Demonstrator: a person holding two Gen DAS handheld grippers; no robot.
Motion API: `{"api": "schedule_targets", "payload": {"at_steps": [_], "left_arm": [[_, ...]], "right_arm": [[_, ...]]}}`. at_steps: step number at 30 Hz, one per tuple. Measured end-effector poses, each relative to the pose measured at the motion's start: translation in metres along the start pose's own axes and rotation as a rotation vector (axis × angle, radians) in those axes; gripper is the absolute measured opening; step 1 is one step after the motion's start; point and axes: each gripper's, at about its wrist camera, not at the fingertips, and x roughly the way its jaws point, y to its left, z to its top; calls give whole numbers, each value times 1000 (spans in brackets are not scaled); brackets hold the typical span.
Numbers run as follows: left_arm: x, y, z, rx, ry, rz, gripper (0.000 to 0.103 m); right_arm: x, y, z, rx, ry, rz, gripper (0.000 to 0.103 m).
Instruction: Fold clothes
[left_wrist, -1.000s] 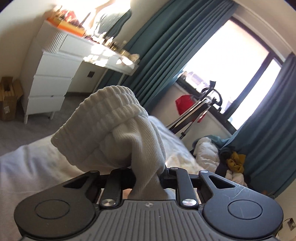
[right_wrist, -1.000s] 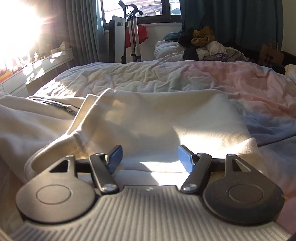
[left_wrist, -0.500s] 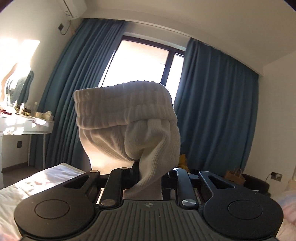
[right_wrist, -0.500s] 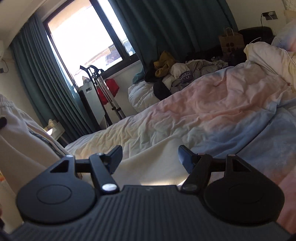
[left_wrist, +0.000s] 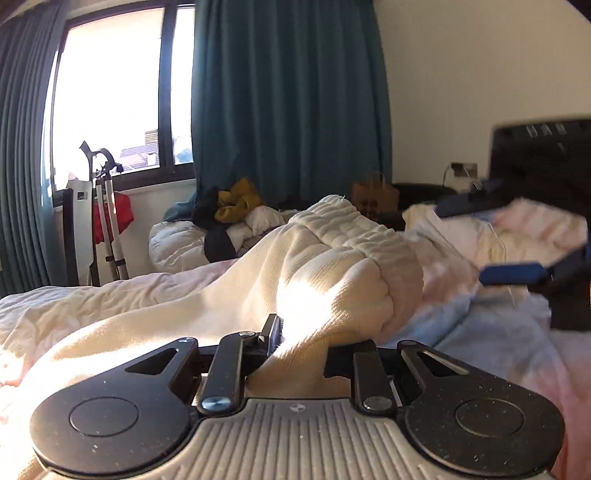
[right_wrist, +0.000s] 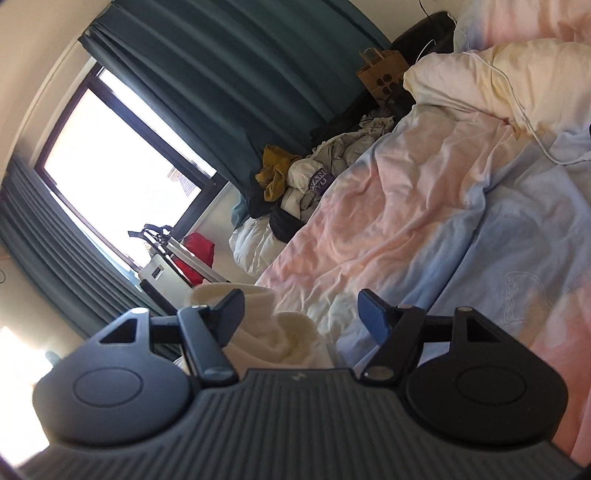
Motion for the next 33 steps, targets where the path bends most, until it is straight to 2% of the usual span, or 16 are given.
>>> {"api": "schedule_targets", "payload": {"at_steps": [5, 8, 10, 12, 15, 18, 21, 25, 29, 32, 33], "left_arm": [[-16, -8, -36, 71, 3, -20, 27], [-31, 5, -40, 90, 17, -44, 38], [-42, -1, -45, 134, 42, -55, 53], [-48, -3, -50, 188, 68, -75, 58], [-65, 1, -59, 285, 56, -98, 67], [-90, 9, -72, 383, 43, -99, 71], [-109, 27, -80, 392, 76, -82, 71], [-112, 55, -86, 328, 122, -72, 70], [-111, 72, -92, 285, 138, -93, 65], [-114, 77, -95, 269, 124, -110, 56], [-116, 77, -96, 267, 122, -117, 50]], "right_arm": [[9, 3, -3, 22, 64, 75, 71], [13, 8, -5, 6, 88, 100, 71], [15, 11, -6, -2, 103, 113, 71], [17, 14, -7, -6, 117, 127, 71], [24, 19, -7, -21, 141, 140, 69], [31, 24, -7, -36, 165, 153, 68], [42, 30, -3, -62, 181, 150, 67], [70, 28, 2, -34, 281, 141, 62], [94, 26, 1, -55, 362, 114, 61], [109, 22, 6, -48, 394, 97, 49], [114, 20, 8, -38, 400, 93, 37]]}}
